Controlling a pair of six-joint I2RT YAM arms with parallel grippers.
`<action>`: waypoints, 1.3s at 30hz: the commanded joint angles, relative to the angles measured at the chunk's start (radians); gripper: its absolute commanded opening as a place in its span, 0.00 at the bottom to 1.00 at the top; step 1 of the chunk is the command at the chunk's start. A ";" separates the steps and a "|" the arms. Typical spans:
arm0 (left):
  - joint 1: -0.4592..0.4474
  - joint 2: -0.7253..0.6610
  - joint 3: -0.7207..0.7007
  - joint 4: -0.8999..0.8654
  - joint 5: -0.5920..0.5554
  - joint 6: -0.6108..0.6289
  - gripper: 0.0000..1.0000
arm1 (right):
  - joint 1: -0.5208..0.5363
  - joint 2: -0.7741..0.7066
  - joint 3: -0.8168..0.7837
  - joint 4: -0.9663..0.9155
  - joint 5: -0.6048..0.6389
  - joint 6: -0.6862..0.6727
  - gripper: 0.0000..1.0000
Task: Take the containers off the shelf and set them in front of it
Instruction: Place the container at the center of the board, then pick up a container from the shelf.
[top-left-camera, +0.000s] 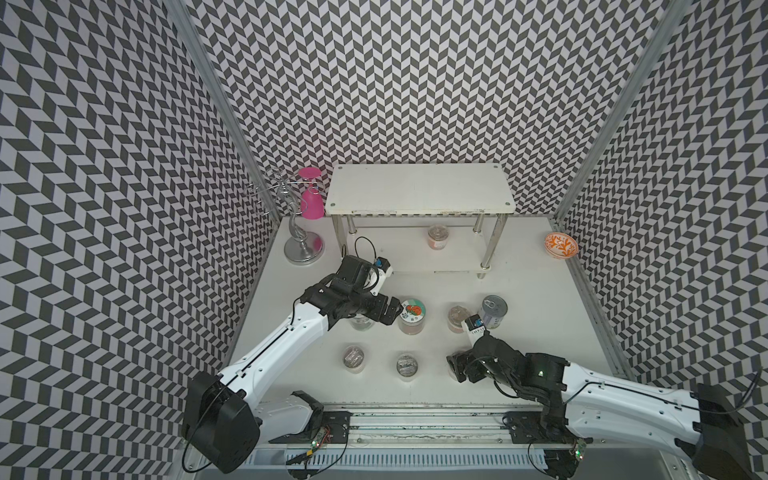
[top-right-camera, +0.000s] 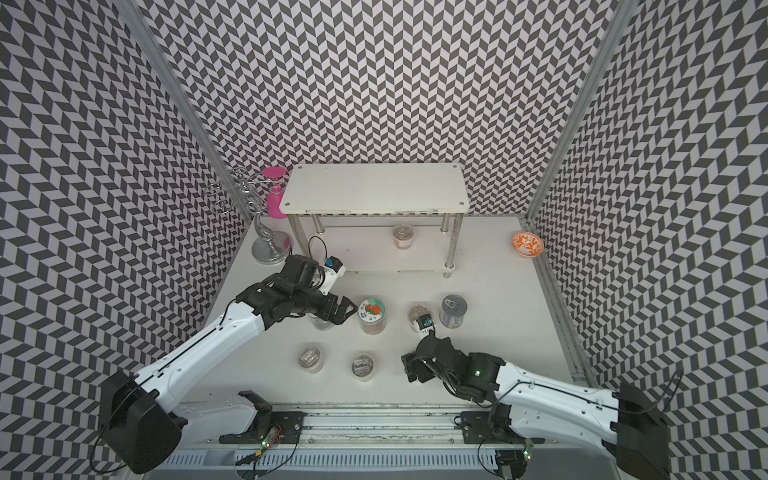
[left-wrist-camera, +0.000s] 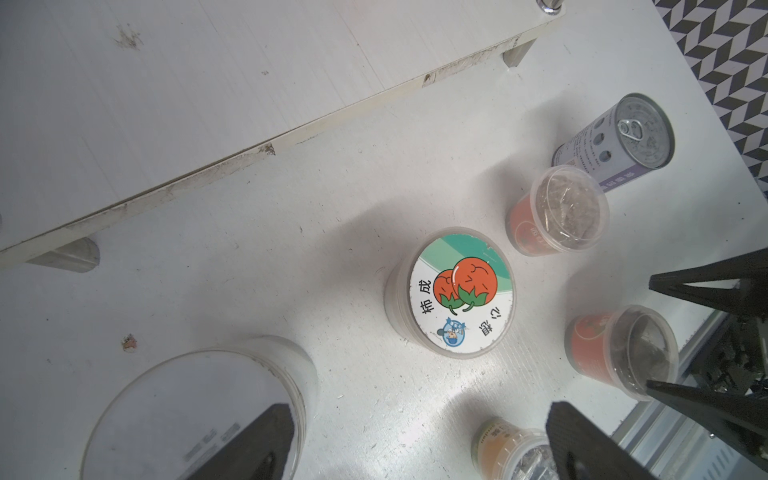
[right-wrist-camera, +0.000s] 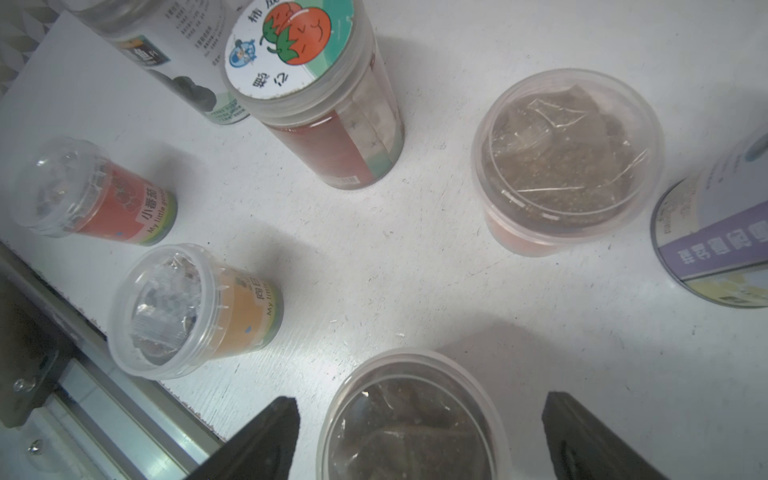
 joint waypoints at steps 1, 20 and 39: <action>0.026 0.010 0.021 0.011 0.000 0.022 1.00 | 0.006 -0.014 0.068 0.085 0.085 -0.032 0.97; 0.141 -0.027 0.021 0.002 0.031 0.046 1.00 | -0.536 0.839 0.713 0.636 -0.080 -0.426 1.00; 0.144 -0.026 -0.013 0.005 0.038 0.050 1.00 | -0.649 1.270 1.093 0.710 -0.142 -0.484 1.00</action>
